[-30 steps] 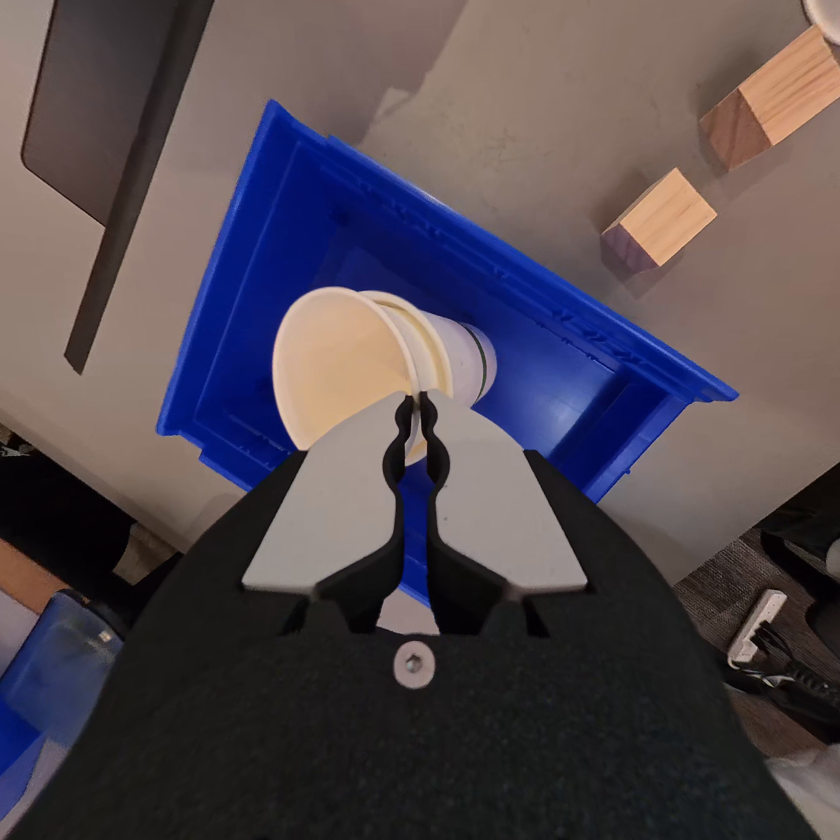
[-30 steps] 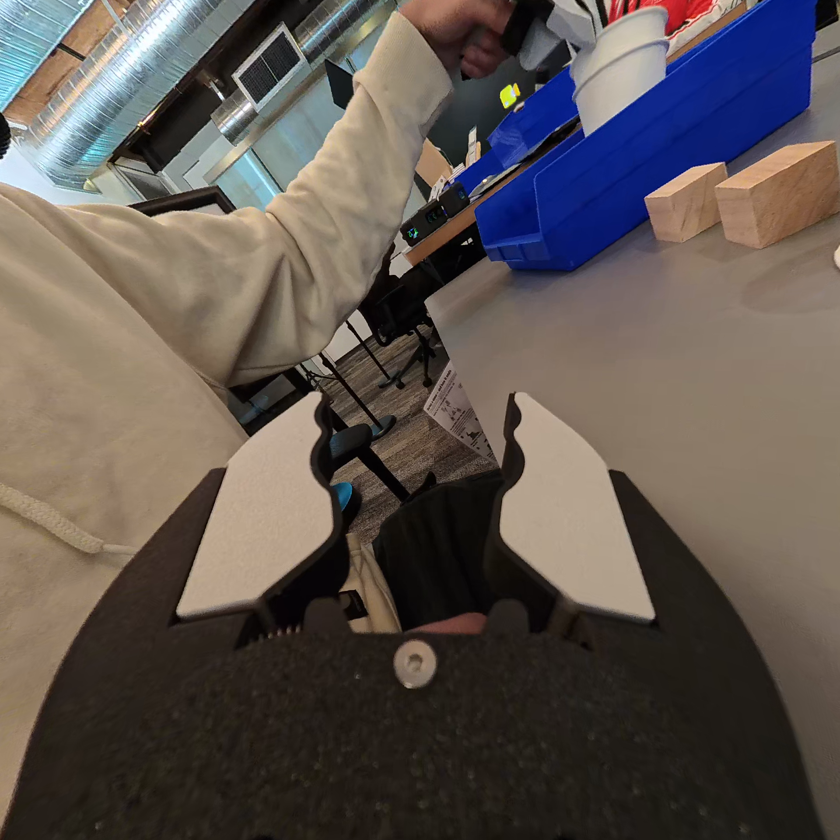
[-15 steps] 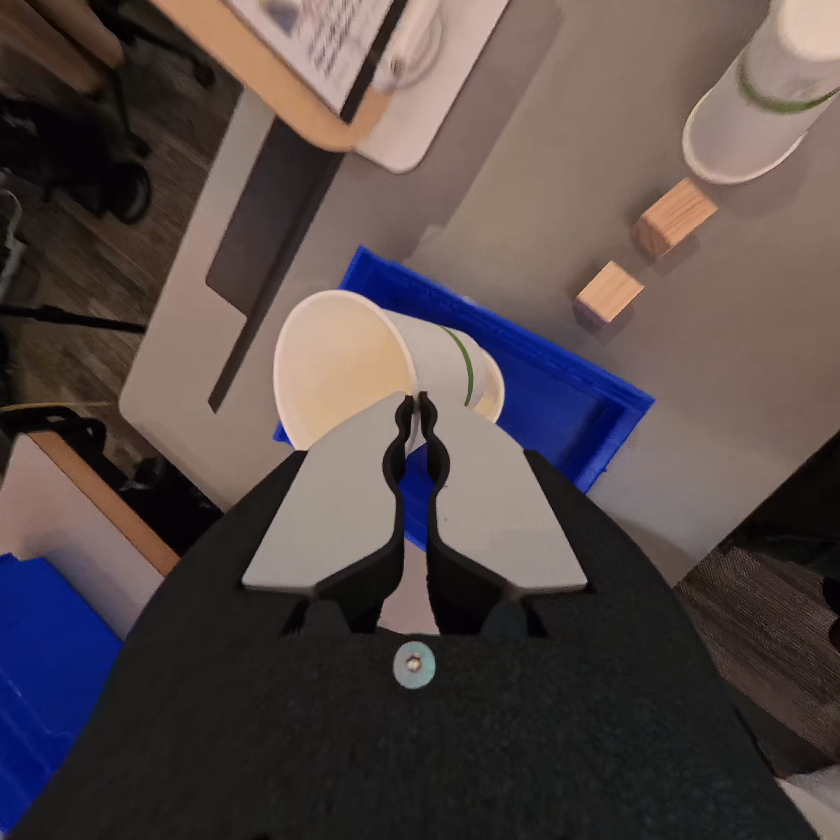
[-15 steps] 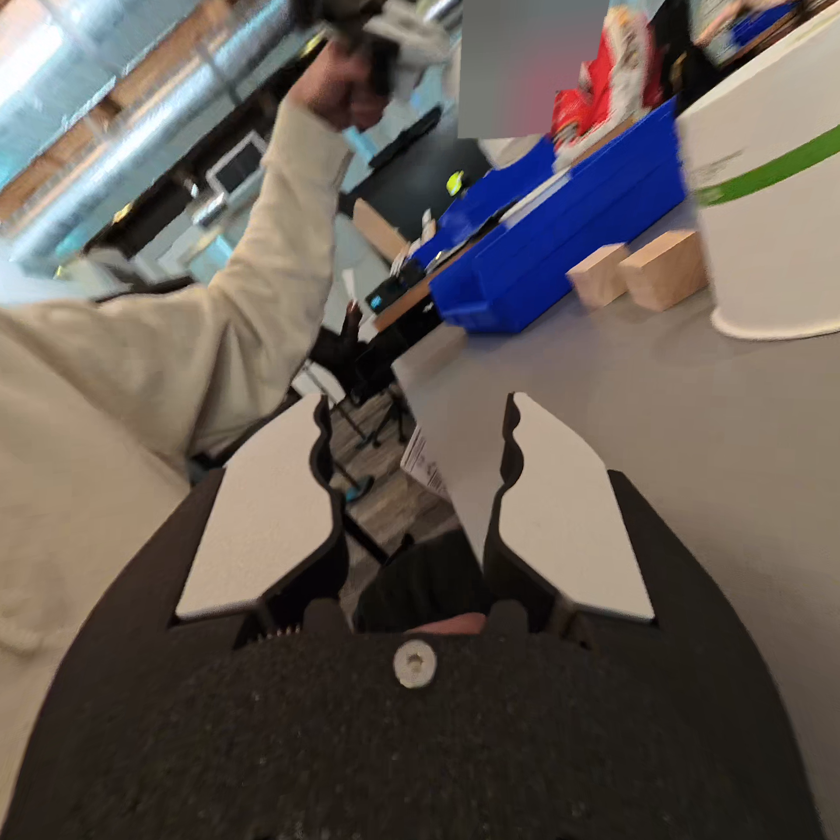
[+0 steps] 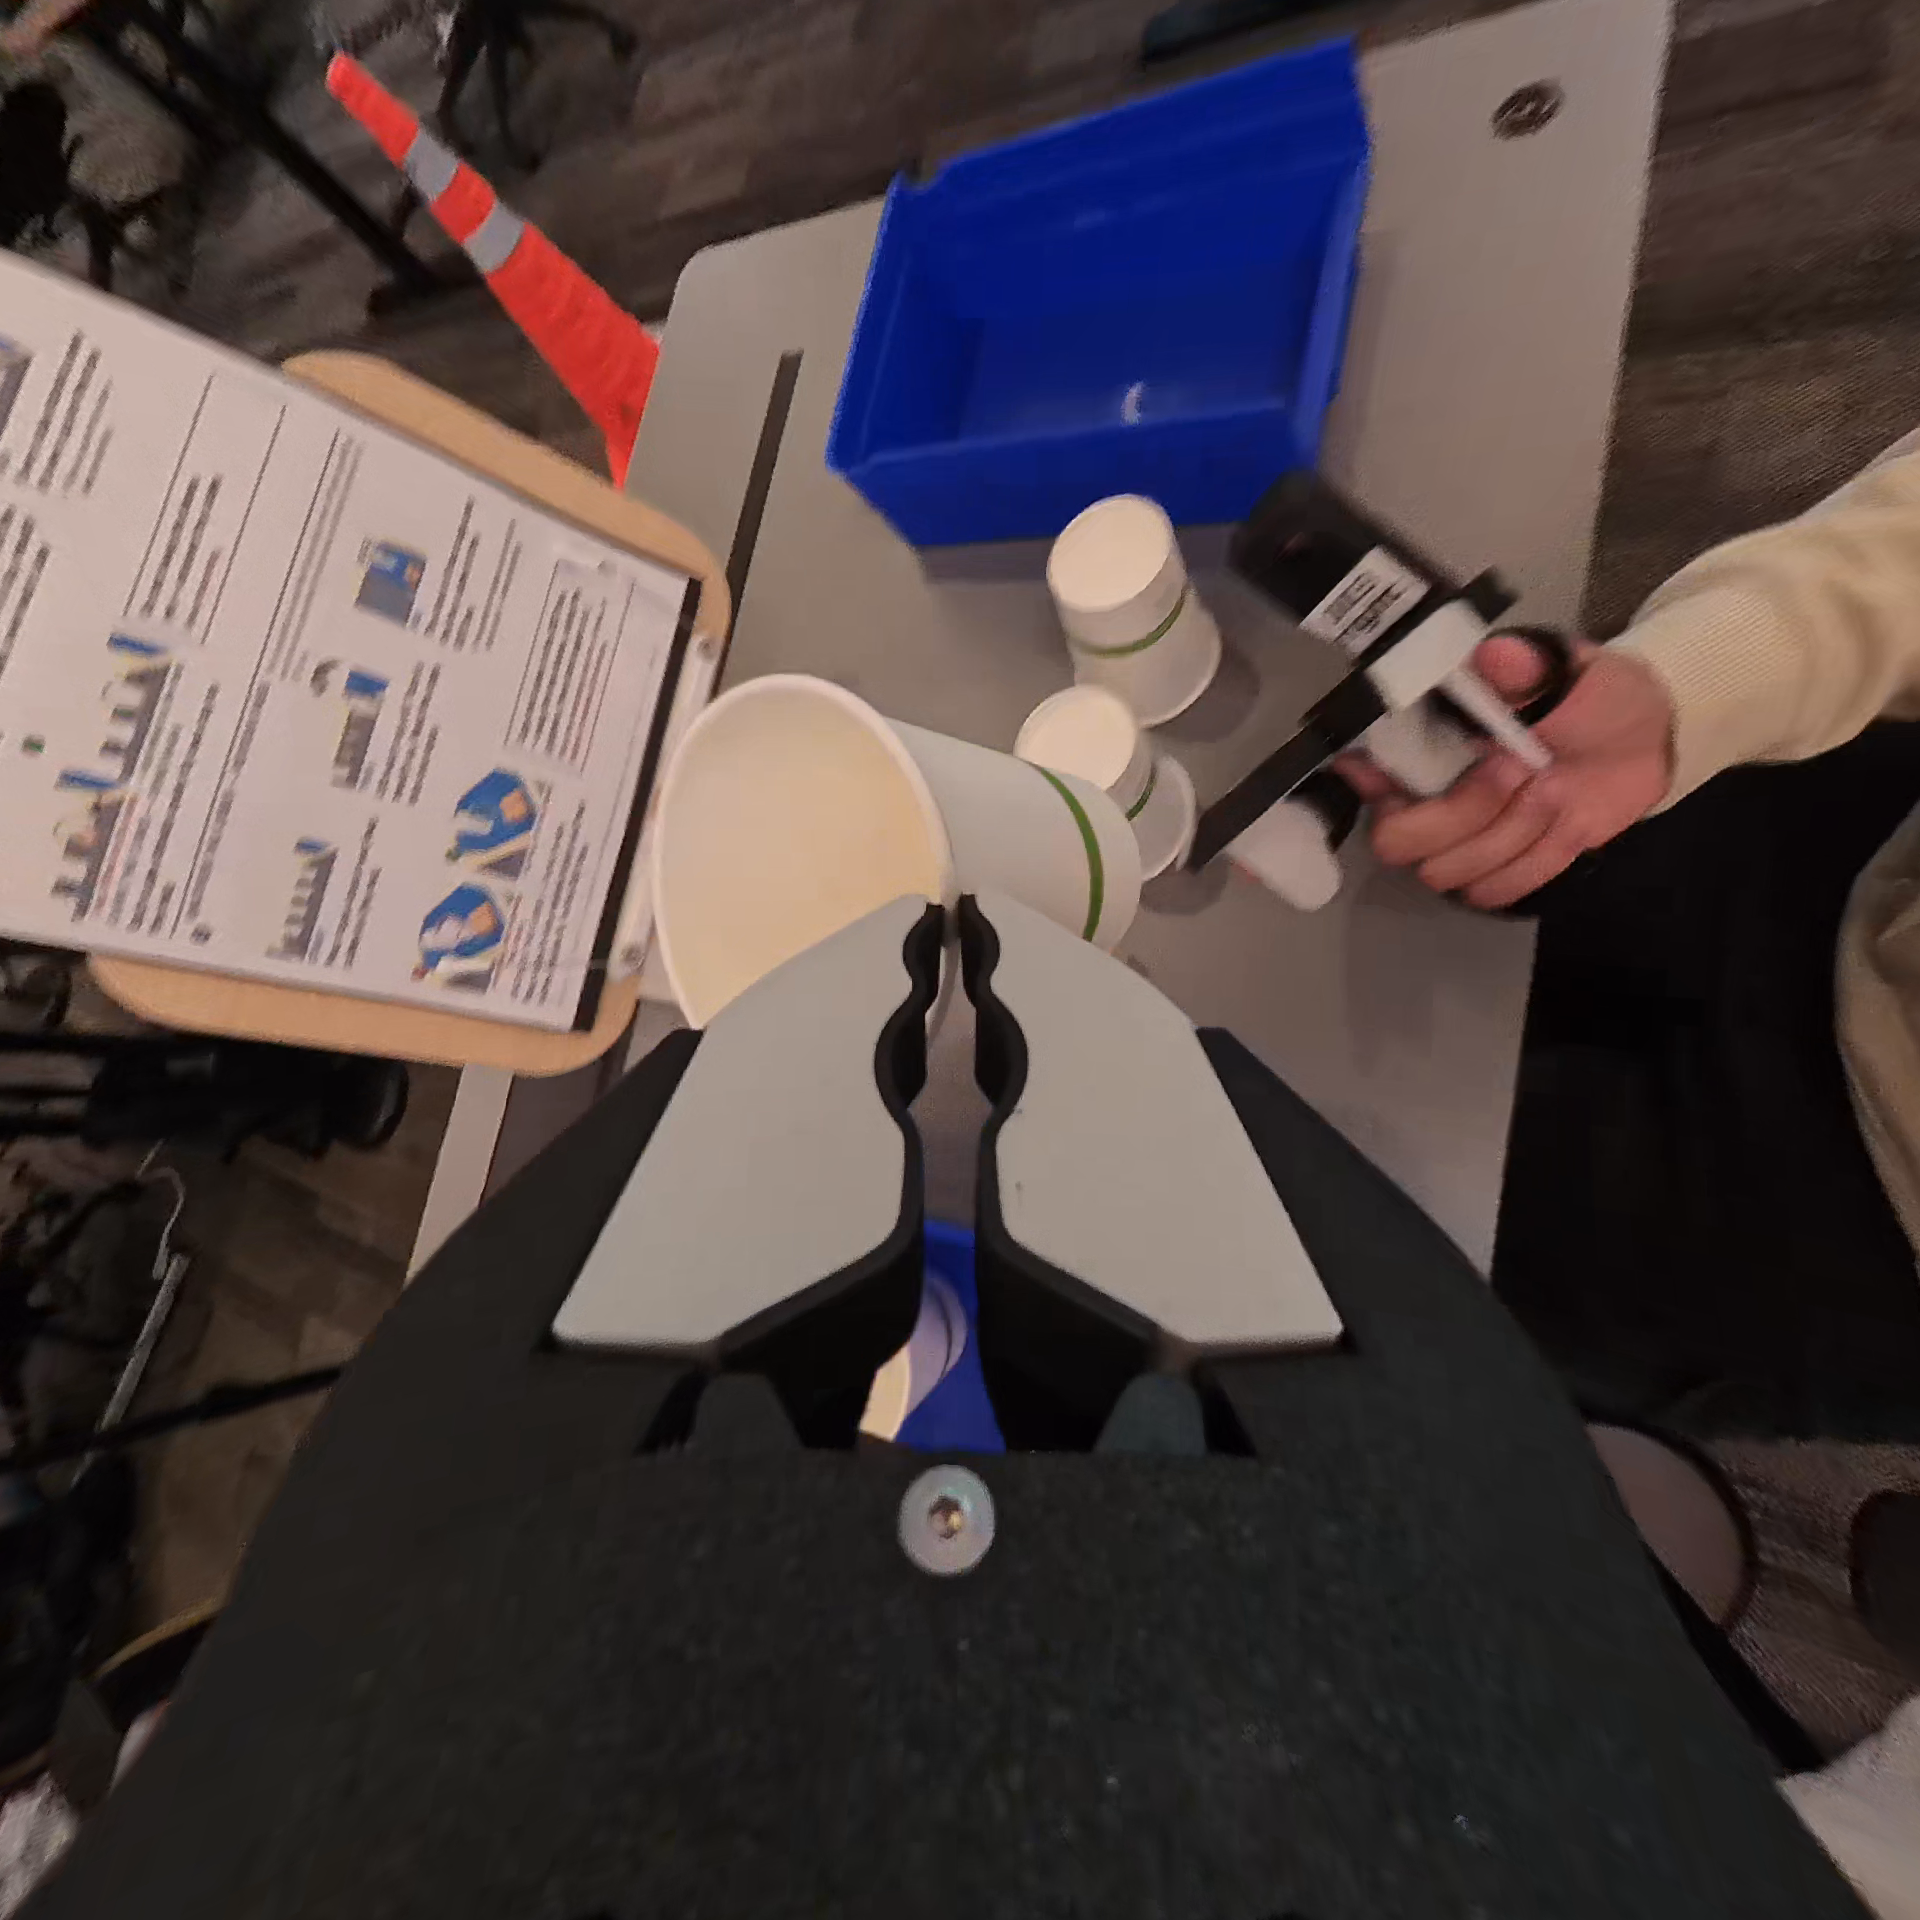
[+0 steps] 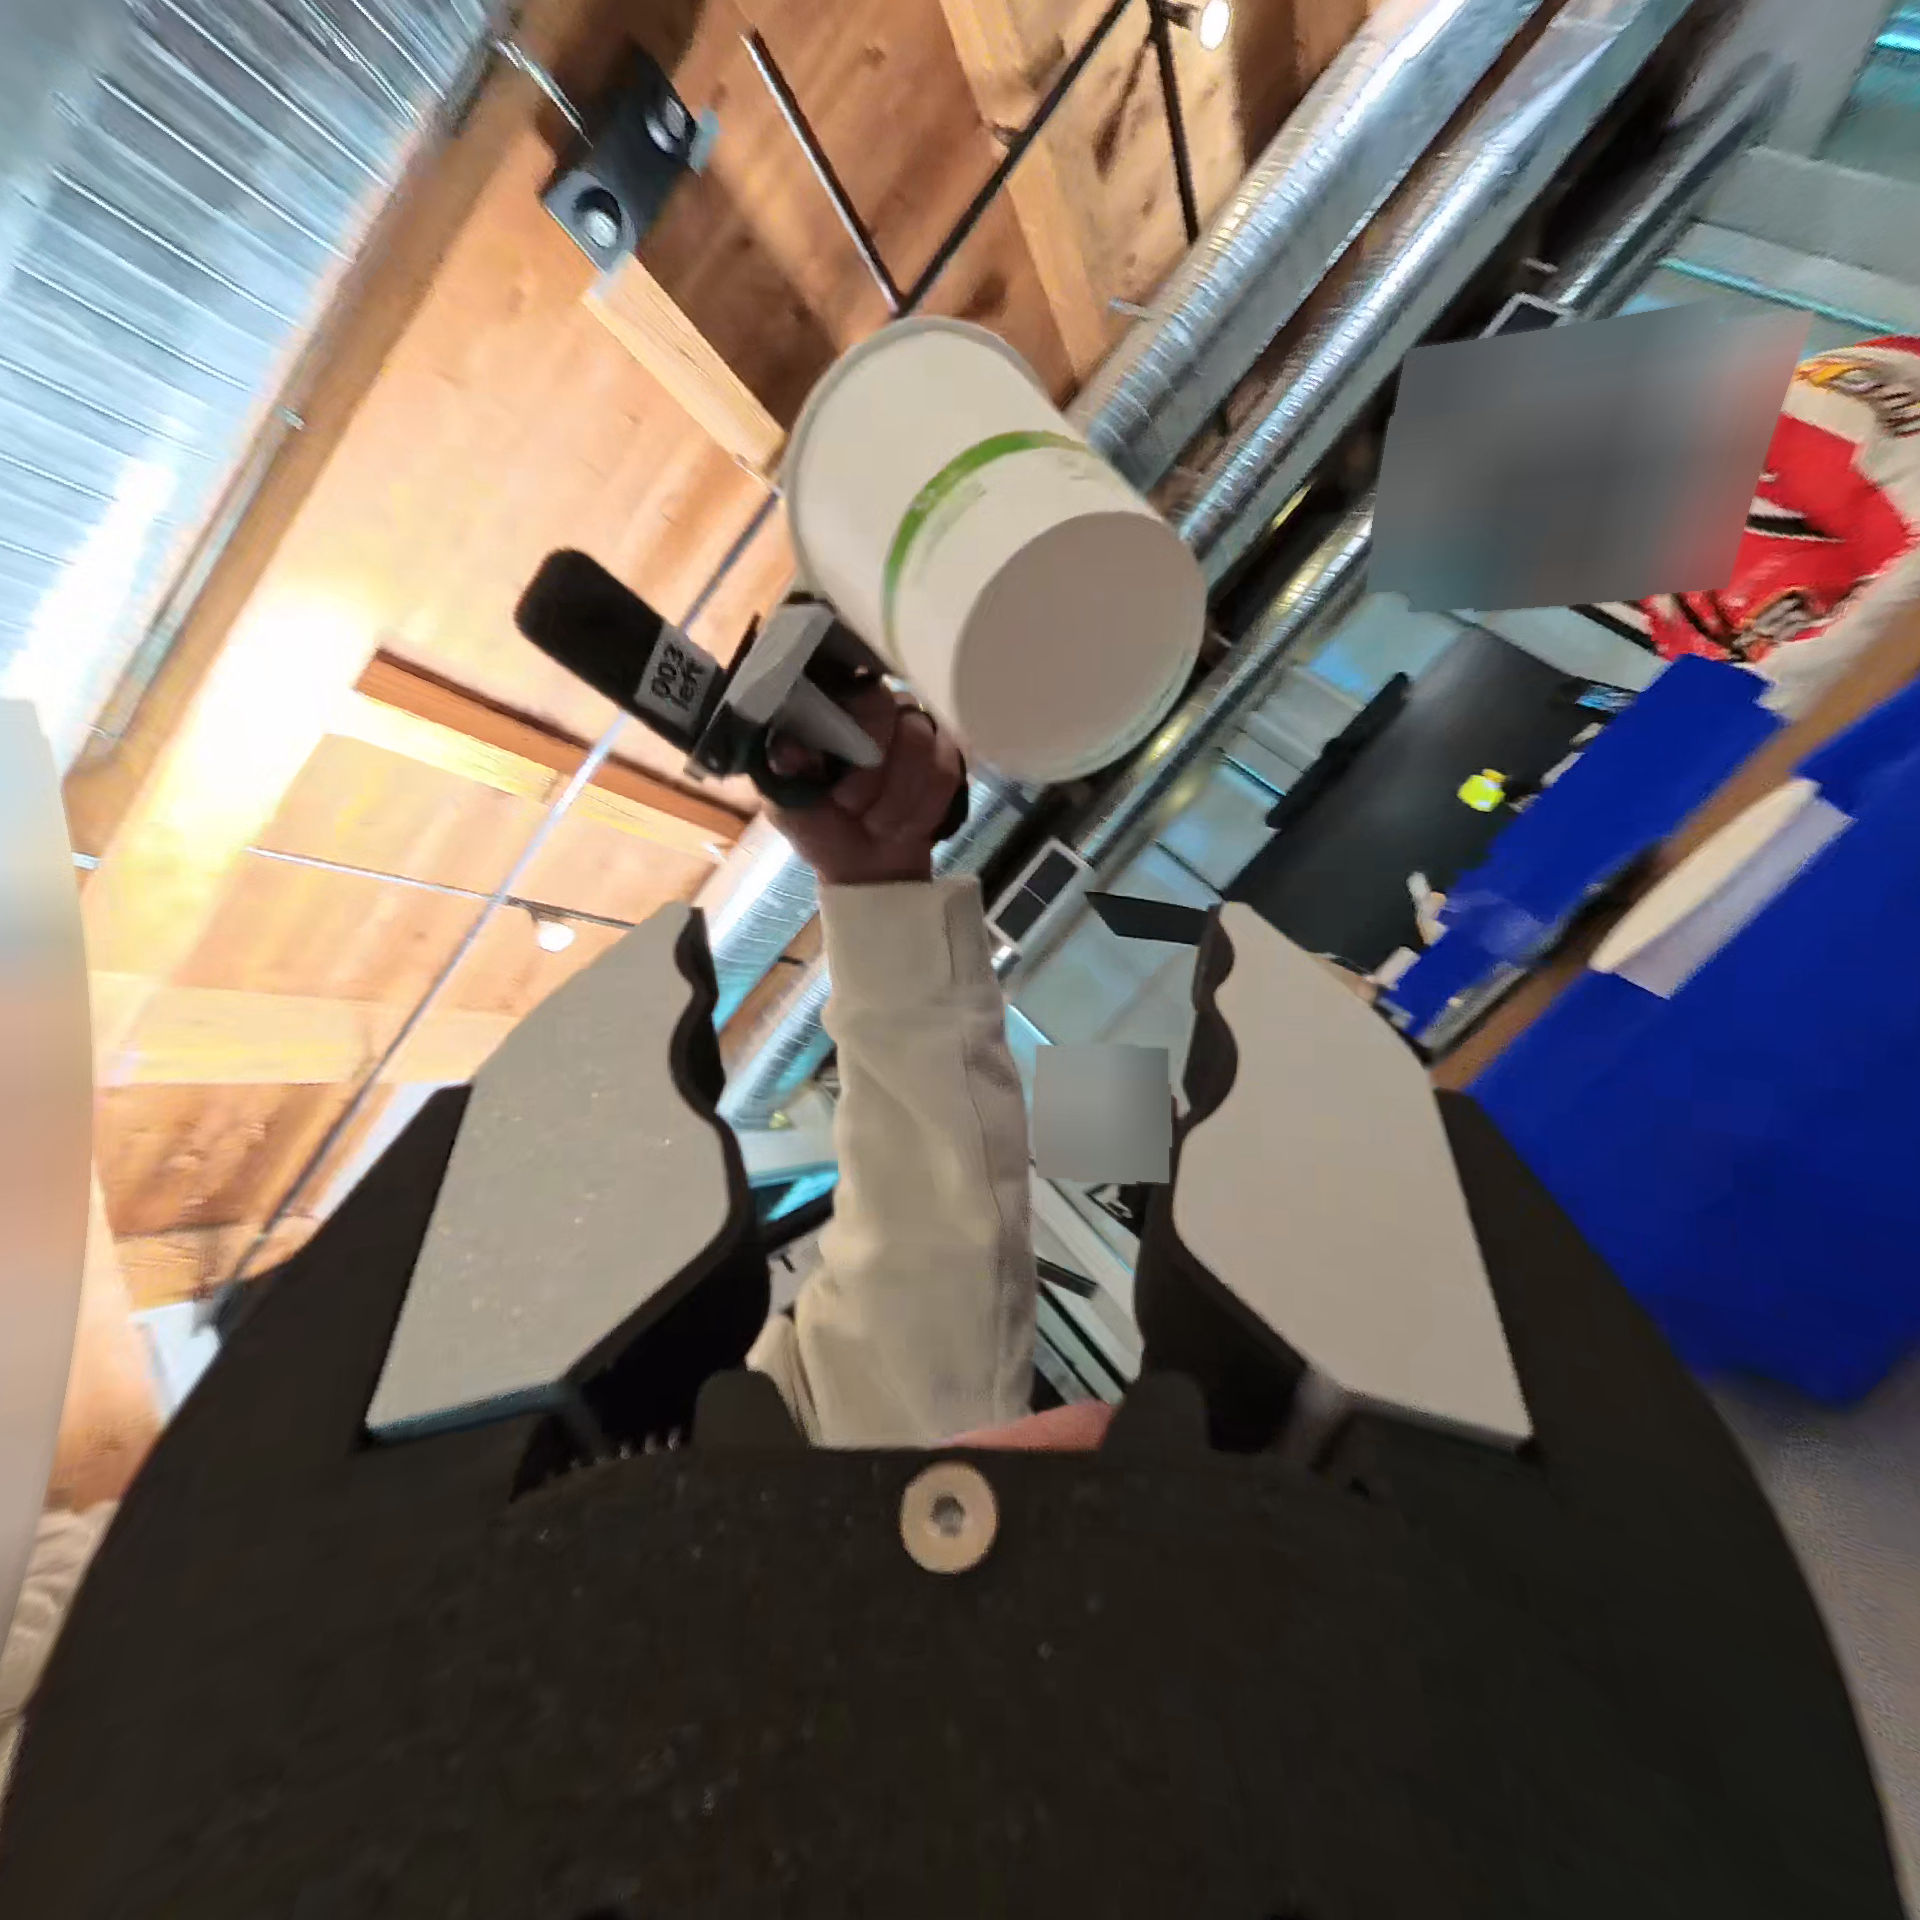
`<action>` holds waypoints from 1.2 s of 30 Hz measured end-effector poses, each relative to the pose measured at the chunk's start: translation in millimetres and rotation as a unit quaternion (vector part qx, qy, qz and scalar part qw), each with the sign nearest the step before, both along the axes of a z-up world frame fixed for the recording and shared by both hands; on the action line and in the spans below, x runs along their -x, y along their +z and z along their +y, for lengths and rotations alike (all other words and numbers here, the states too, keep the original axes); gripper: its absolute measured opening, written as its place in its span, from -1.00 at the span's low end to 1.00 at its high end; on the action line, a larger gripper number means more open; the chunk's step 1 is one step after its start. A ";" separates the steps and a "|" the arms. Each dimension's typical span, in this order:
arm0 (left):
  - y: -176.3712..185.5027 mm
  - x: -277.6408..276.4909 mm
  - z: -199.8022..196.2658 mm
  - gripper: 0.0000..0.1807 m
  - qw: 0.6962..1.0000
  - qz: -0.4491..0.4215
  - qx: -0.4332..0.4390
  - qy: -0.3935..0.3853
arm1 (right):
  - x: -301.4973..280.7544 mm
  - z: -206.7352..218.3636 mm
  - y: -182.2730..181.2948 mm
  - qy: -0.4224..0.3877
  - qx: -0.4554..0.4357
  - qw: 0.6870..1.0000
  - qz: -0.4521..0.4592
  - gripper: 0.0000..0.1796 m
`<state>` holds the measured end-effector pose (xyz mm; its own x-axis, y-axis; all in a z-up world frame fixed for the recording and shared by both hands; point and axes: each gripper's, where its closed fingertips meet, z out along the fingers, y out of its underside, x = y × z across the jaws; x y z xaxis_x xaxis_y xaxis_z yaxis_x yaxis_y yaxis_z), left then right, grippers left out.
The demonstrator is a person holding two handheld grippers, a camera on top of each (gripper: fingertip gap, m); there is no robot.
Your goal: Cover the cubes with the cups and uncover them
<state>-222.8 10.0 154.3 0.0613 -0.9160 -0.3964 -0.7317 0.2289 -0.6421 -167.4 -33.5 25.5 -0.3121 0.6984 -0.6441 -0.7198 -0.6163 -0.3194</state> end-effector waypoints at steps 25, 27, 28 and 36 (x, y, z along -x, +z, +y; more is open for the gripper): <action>-111.2 -0.4 -26.4 -0.56 0.980 -0.168 0.068 0.081 | -55.7 31.7 -6.6 -0.109 -0.011 0.959 -0.262 -0.03; -135.1 20.0 -13.2 -0.51 0.960 -0.205 0.071 0.178 | -62.5 40.2 -11.8 -0.121 -0.030 0.915 -0.384 -0.03; -151.8 29.0 -9.5 -0.44 0.947 -0.216 0.076 0.226 | -65.4 45.0 -11.8 -0.125 -0.040 0.890 -0.436 -0.03; -247.3 55.6 -52.9 -0.49 0.882 -0.273 0.079 0.376 | -29.0 81.5 -31.0 0.016 -0.178 0.646 -0.743 -0.03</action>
<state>-278.4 -42.9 -93.0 0.8177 -0.5756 0.0093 -0.2098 -0.3130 -0.9263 -138.4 48.1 -5.4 0.4470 0.8930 -0.0512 0.5543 -0.3215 -0.7678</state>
